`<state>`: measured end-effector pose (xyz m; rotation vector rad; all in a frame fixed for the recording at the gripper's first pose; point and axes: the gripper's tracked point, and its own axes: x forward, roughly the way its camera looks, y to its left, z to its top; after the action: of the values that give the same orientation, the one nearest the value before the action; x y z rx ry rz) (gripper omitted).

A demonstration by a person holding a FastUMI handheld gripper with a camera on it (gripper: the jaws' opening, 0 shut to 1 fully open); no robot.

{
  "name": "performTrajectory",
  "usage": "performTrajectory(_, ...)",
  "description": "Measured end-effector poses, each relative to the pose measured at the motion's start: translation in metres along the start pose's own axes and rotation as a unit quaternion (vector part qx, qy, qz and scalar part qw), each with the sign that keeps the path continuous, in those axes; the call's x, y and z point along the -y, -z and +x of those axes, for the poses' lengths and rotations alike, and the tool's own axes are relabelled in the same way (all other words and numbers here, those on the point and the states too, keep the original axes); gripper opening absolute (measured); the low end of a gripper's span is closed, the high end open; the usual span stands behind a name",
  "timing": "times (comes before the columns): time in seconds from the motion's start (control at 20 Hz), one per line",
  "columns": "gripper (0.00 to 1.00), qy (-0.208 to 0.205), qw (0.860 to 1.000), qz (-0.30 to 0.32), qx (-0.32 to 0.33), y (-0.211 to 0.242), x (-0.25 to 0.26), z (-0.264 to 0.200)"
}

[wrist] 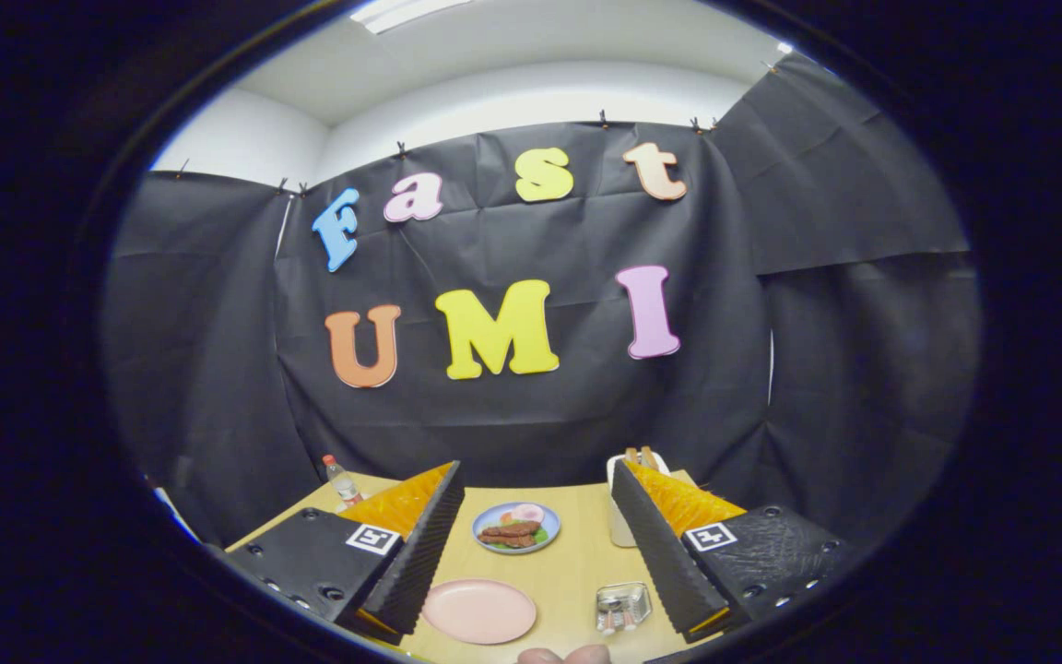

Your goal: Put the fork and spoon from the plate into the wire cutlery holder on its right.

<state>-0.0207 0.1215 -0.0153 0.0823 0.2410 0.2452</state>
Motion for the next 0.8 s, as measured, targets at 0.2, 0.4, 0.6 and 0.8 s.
performTrajectory(0.2,0.96,0.000,1.000,0.000,-0.007,0.005,-0.003,-0.001)
performTrajectory(0.4,0.96,0.001,1.000,0.001,-0.012,0.008,-0.003,0.000)
performTrajectory(0.6,0.96,0.003,1.000,0.000,-0.014,0.007,0.002,0.007)
performTrajectory(0.8,0.96,0.004,0.999,0.000,-0.033,0.013,0.004,0.013)
